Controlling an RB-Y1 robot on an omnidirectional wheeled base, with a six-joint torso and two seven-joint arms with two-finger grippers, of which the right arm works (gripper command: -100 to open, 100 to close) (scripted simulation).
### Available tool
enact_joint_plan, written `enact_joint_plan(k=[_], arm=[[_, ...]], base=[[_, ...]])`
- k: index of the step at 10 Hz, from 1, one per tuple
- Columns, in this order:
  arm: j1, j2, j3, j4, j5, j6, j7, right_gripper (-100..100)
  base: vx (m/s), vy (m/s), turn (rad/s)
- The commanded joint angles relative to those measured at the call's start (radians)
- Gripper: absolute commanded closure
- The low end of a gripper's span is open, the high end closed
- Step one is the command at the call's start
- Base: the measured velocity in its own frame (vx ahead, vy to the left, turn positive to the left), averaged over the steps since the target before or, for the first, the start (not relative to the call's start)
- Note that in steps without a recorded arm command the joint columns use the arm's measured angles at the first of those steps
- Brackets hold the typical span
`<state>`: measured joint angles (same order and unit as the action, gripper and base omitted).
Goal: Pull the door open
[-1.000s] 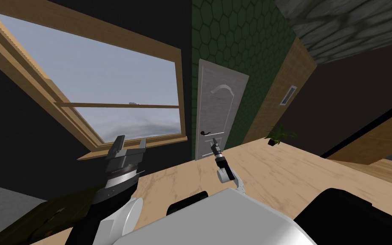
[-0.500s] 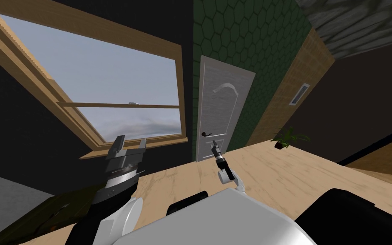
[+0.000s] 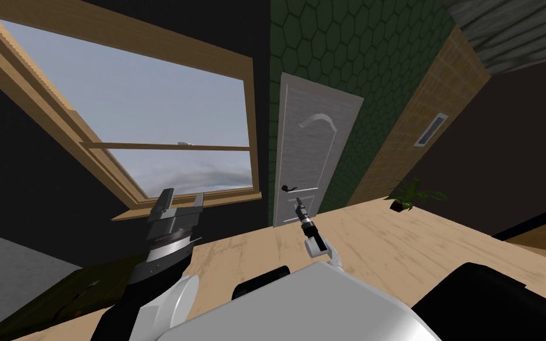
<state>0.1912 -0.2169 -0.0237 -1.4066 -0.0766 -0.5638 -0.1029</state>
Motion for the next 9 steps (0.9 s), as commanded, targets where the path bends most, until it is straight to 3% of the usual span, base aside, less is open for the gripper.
enact_joint_plan(k=[1,5,9], arm=[[-0.016,-0.009,-0.001,0.050,0.000,-0.012,-0.003,-100],[-0.041,-0.026,-0.005,0.153,0.000,-0.025,-0.009,-100],[-0.055,-0.037,-0.006,0.209,0.000,-0.032,-0.013,-100]], base=[[0.065,-0.052,0.077],[0.065,-0.052,0.061],[0.055,-0.036,0.041]])
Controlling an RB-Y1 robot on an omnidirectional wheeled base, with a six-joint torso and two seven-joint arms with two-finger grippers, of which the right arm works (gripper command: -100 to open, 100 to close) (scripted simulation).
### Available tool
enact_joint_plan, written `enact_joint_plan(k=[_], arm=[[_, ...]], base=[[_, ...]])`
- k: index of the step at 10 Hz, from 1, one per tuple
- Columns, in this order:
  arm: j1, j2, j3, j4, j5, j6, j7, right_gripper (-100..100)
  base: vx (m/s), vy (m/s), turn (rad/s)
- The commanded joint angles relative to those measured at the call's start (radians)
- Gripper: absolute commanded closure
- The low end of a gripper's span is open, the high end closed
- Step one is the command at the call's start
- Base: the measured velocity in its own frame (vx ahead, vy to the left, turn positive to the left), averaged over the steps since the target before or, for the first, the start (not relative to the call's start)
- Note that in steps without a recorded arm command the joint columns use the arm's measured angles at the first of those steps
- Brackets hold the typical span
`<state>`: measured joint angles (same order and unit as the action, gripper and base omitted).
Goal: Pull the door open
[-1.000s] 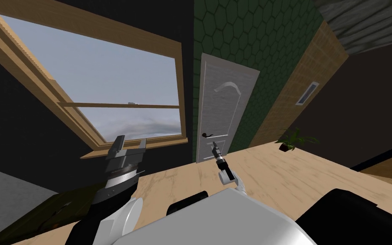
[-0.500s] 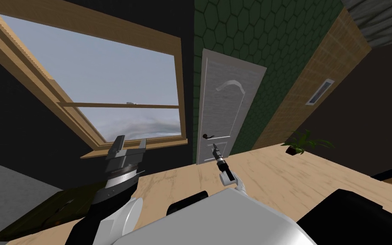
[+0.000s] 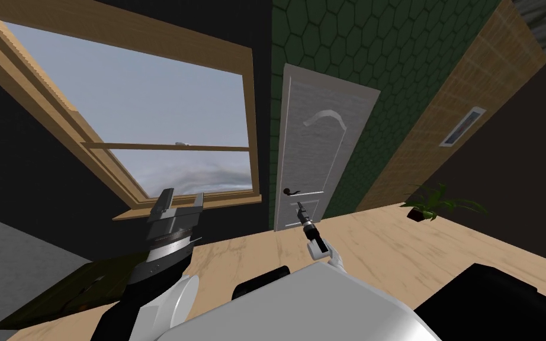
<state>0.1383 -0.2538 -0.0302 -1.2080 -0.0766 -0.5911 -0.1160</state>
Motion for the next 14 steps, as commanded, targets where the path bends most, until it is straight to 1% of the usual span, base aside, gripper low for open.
enact_joint_plan(k=[1,5,6,8,9,10,11,12,13,14], arm=[[-0.010,-0.005,-0.001,0.037,0.000,-0.008,-0.001,-100],[-0.033,-0.022,-0.004,0.126,0.000,-0.020,-0.007,-100],[-0.037,-0.024,-0.005,0.141,0.000,-0.022,-0.008,-100],[-0.052,-0.034,-0.006,0.194,0.000,-0.030,-0.012,-100],[-0.042,-0.032,-0.005,0.177,0.000,-0.032,-0.011,-100],[-0.040,-0.048,-0.019,0.200,-0.008,-0.046,-0.023,-100],[-0.039,-0.054,-0.025,0.207,-0.011,-0.052,-0.028,-100],[-0.036,-0.067,-0.036,0.225,-0.018,-0.064,-0.037,-100],[-0.035,-0.074,-0.042,0.235,-0.022,-0.071,-0.042,-100],[-0.032,-0.088,-0.055,0.254,-0.030,-0.084,-0.053,-100]], base=[[0.042,-0.035,0.039],[0.069,-0.053,0.057],[0.070,-0.058,0.039],[0.093,-0.068,0.068],[0.043,-0.035,0.018],[0.127,0.034,0.167],[0.197,0.041,0.134],[0.175,0.012,0.141],[0.161,0.021,0.118],[0.171,0.025,0.149]])
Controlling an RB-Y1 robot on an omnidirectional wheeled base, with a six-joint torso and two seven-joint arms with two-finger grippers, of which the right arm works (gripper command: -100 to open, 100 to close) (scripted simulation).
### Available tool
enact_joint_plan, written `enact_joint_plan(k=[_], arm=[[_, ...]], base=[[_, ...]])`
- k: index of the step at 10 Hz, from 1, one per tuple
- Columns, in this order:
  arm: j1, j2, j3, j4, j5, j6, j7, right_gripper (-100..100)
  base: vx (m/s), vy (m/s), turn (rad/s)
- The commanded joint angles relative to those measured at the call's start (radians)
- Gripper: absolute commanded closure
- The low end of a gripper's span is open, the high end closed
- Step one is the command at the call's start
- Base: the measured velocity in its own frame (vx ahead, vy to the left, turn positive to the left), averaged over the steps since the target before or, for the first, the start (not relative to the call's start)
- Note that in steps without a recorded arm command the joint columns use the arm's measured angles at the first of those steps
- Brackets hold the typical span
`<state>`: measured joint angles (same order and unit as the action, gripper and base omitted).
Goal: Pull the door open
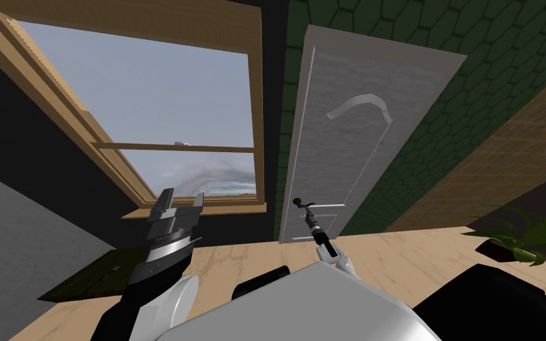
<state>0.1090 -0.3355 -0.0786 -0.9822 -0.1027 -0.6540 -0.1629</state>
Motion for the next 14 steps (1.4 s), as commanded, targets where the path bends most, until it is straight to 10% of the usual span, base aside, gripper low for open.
enact_joint_plan(k=[1,6,7,14], arm=[[-0.003,-0.006,-0.006,0.028,-0.004,-0.021,-0.006,-100],[-0.001,-0.040,-0.036,0.088,-0.022,-0.061,-0.031,-100],[-0.001,-0.040,-0.036,0.088,-0.022,-0.061,-0.031,100],[0.020,-0.061,-0.016,0.081,-0.015,-0.081,-0.057,100]], base=[[0.117,0.019,0.067],[0.121,-0.005,0.099],[-0.010,0.002,-0.020],[-0.048,-0.012,0.036]])
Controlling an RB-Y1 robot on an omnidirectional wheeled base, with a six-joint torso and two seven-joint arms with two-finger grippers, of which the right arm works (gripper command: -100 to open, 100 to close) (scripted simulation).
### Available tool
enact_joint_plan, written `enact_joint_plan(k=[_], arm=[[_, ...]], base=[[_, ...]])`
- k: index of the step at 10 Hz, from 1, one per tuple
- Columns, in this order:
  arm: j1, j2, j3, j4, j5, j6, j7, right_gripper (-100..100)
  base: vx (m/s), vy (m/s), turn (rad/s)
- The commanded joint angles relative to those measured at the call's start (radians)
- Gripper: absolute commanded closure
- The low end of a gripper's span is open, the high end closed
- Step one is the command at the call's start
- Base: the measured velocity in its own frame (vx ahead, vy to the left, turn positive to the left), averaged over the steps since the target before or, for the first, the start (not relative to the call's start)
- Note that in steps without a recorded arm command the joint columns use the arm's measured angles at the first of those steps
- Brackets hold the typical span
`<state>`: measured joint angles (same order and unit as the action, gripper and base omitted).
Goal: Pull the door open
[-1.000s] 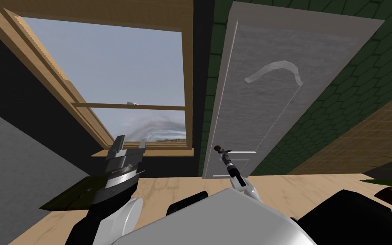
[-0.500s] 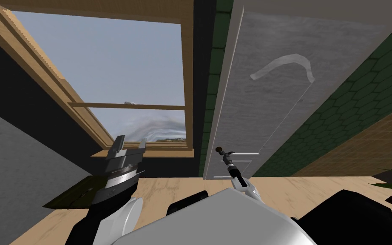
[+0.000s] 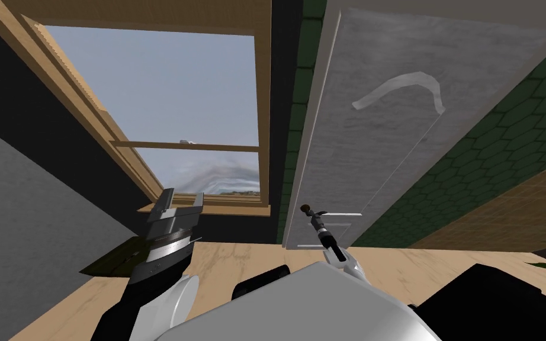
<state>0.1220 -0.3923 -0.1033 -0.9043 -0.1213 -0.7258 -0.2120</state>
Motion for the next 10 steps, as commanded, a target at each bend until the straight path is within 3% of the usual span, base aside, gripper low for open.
enact_joint_plan(k=[1,5,6,7,8,9,10], arm=[[0.012,-0.009,0.013,0.002,0.005,-0.014,-0.014,100],[0.062,-0.060,0.059,-0.016,0.021,-0.065,-0.074,100],[0.069,-0.067,0.066,-0.018,0.023,-0.072,-0.083,100],[0.064,-0.060,0.064,-0.014,0.022,-0.063,-0.077,100],[0.084,-0.073,0.076,-0.011,0.025,-0.092,-0.094,100],[0.089,-0.077,0.078,-0.010,0.025,-0.099,-0.098,100],[0.104,-0.091,0.086,-0.009,0.026,-0.122,-0.110,100]], base=[[-0.203,-0.040,0.093],[-0.233,-0.055,0.135],[-0.208,-0.064,0.111],[-0.090,-0.022,0.024],[-0.149,-0.038,0.188],[-0.203,-0.047,0.151],[-0.218,-0.041,0.156]])
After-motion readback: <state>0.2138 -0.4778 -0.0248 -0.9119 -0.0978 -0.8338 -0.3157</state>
